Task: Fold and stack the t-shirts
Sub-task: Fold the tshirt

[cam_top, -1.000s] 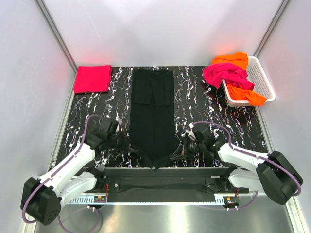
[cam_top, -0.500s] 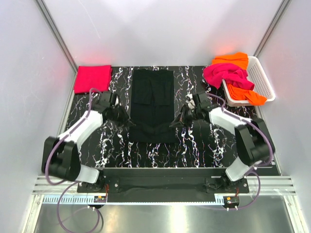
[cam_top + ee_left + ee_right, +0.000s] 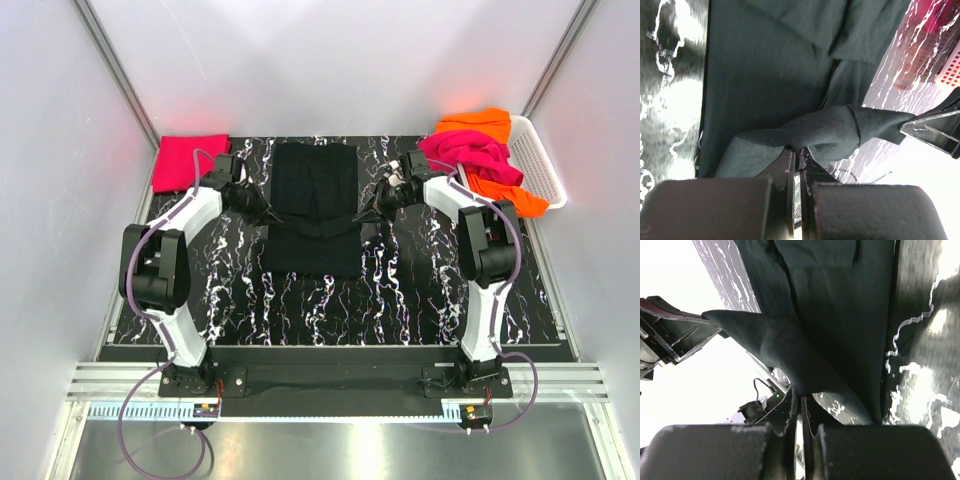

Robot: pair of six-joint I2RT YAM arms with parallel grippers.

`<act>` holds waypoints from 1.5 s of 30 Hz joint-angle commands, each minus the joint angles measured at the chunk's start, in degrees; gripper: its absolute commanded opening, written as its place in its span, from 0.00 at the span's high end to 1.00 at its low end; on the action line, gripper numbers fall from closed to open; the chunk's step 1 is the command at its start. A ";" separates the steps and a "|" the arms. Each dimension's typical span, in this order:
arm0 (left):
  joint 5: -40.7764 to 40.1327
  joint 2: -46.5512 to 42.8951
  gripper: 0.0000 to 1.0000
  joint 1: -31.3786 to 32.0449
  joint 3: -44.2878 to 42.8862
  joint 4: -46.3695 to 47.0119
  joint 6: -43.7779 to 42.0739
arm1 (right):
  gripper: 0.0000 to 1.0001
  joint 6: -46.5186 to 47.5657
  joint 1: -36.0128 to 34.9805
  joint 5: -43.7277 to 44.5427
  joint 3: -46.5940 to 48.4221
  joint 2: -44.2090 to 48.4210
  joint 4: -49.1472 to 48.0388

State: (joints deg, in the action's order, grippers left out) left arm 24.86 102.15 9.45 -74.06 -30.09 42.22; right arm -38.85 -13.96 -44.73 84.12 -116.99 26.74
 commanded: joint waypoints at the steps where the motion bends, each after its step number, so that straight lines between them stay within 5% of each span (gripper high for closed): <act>1: 2.73 2.26 1.00 -1.01 -3.81 2.05 -0.65 | 1.00 2.37 0.42 -4.04 5.96 -2.89 3.23; 35: 4.05 13.51 0.96 -4.79 -11.45 1.96 -0.64 | 0.93 2.82 2.70 -6.42 20.38 -17.48 7.36; 38: 4.32 14.13 0.92 -5.15 -11.72 1.87 -0.56 | 0.92 2.99 2.79 -6.77 21.61 -18.79 7.80; 40: 5.28 15.26 0.80 -5.41 -12.42 1.87 -1.08 | 0.90 3.25 2.88 -6.77 22.75 -19.67 8.24; 45: 1.61 14.49 0.70 -5.85 -14.61 -1.09 -5.98 | 0.71 4.92 4.28 -6.25 26.88 -21.26 11.74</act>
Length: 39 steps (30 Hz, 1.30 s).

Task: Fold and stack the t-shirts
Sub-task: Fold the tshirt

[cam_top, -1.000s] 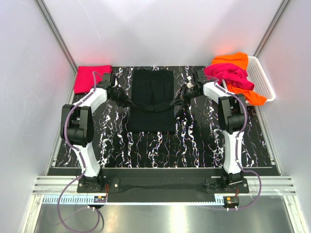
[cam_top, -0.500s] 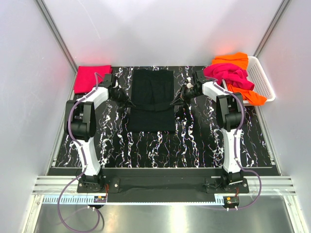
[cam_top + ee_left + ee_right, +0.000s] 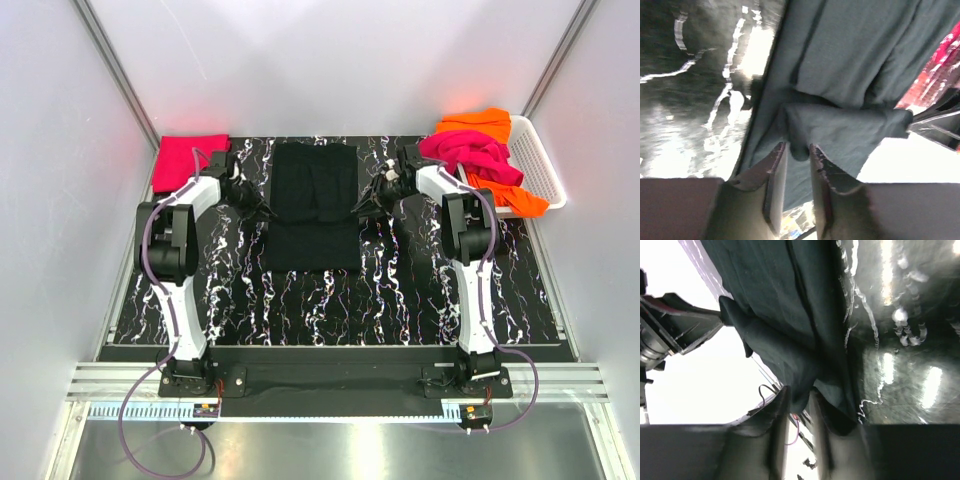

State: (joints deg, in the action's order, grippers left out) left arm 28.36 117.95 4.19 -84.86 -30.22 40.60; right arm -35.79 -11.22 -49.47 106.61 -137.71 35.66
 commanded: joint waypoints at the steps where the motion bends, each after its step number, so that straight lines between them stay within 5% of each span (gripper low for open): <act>1: -4.34 -3.93 0.67 -0.41 -5.04 -2.11 -5.95 | 0.63 2.56 2.08 -0.63 7.79 -1.24 4.23; 5: -10.52 -13.34 0.63 -0.32 -1.29 -2.83 -10.89 | 0.42 10.01 3.40 5.95 15.21 -0.29 16.87; 7: -9.21 -17.29 0.63 0.29 3.79 -2.22 -11.86 | 0.40 10.56 2.96 7.02 11.55 3.47 16.81; 11: 1.14 -20.21 0.67 2.14 14.33 5.15 -8.88 | 0.48 8.82 -0.28 10.09 0.03 10.52 10.34; 16: 3.28 -17.59 0.68 6.01 18.94 13.42 -4.83 | 0.64 4.16 -6.51 15.18 -10.45 15.28 0.65; 30: 5.39 -0.81 0.69 6.10 4.45 14.49 -1.67 | 0.67 1.25 -11.28 22.40 -2.99 5.70 -2.17; 39: 4.60 5.89 0.68 3.02 -8.20 8.87 -4.47 | 0.64 2.83 -9.08 26.26 12.11 -1.33 1.51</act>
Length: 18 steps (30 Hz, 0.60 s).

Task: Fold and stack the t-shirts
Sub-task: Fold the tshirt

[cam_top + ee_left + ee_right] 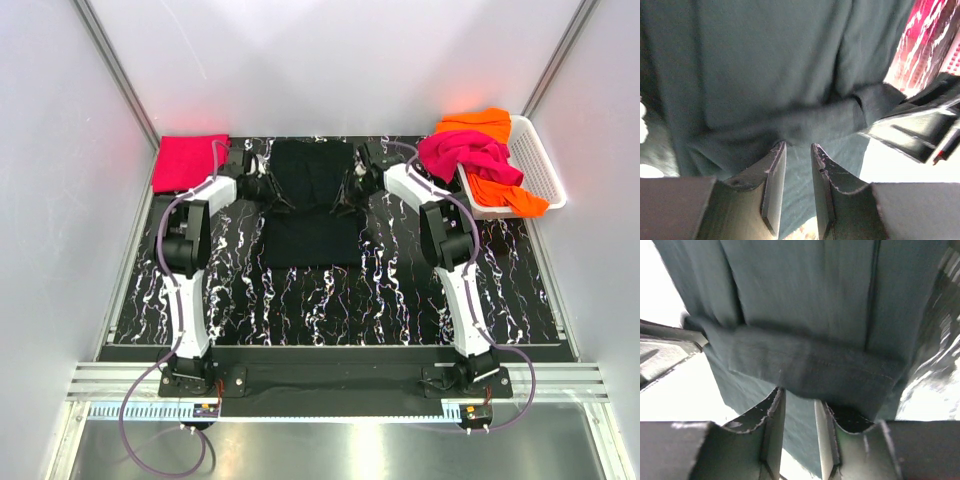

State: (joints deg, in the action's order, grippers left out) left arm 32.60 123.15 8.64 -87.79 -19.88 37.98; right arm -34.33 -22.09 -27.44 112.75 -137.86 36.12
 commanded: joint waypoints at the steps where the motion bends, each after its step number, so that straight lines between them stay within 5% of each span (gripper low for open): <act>1: -0.42 0.86 0.68 -1.61 -8.59 -2.17 -2.38 | 0.63 1.37 2.39 4.50 9.82 -2.57 1.76; 5: -2.62 0.60 0.67 -1.88 -16.87 -6.39 -4.75 | 0.60 1.37 5.64 3.80 22.40 -7.67 7.99; 9: -3.16 -3.44 0.66 -1.79 -16.38 -7.89 -5.98 | 0.57 1.98 6.79 0.65 32.52 -10.67 11.78; 18: 4.40 -11.09 0.66 -1.17 1.72 -3.69 -7.57 | 0.51 5.15 5.92 -11.39 12.18 1.62 9.33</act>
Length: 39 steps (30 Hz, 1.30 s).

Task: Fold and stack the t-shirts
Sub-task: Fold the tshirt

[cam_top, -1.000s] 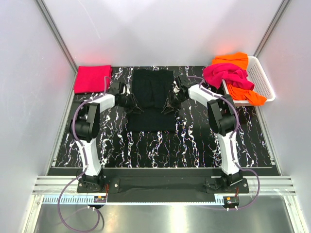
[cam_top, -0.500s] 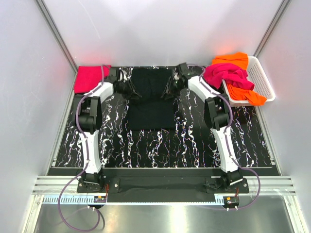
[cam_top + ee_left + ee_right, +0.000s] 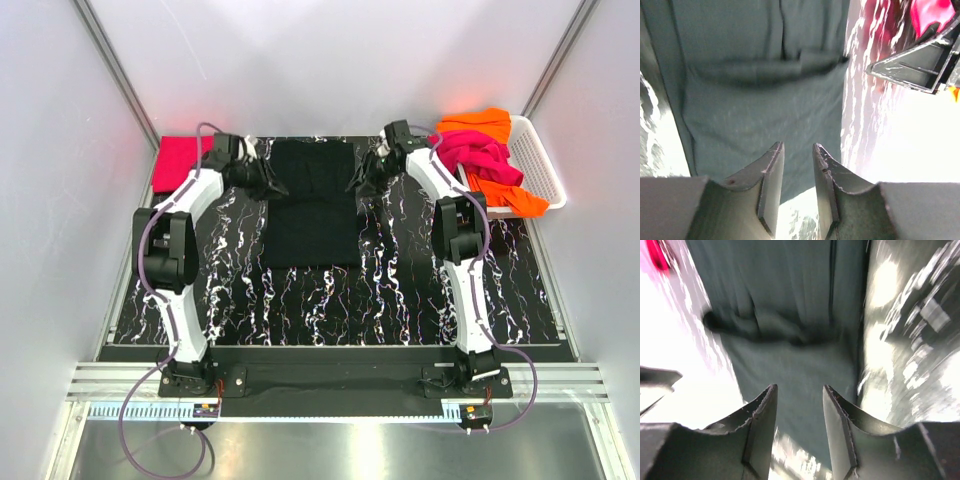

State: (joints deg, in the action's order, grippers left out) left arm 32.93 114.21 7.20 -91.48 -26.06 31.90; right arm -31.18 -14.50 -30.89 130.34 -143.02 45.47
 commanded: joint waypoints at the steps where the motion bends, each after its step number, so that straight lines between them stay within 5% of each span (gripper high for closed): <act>1: 5.47 -2.07 0.67 0.36 6.57 3.47 -1.40 | 0.51 1.39 -1.84 -9.61 -7.19 7.49 -2.21; 10: 9.61 8.12 0.73 -0.78 3.07 10.77 4.91 | 0.67 -3.01 -2.64 -23.06 -21.26 11.09 -11.81; 17: 11.98 -2.57 0.72 1.84 14.89 11.39 5.11 | 0.69 1.21 -3.07 -32.38 -39.87 19.18 -14.62; 27: 5.13 -6.64 0.73 -0.43 34.16 9.63 -6.14 | 0.74 3.05 -2.99 -25.10 -51.06 16.73 -21.65; 35: 2.93 -13.03 0.73 -1.49 37.60 2.44 -11.95 | 0.75 3.40 0.00 -17.36 -60.55 21.72 -20.87; 39: 9.86 -18.49 0.70 -1.14 38.22 1.46 -9.67 | 0.75 1.74 -1.05 -18.32 -60.13 29.79 -20.25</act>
State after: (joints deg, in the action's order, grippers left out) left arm 39.75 101.08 5.89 -53.65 -22.33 23.57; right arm -27.99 -14.81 -51.31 69.63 -120.31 23.88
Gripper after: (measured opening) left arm 0.290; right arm 0.253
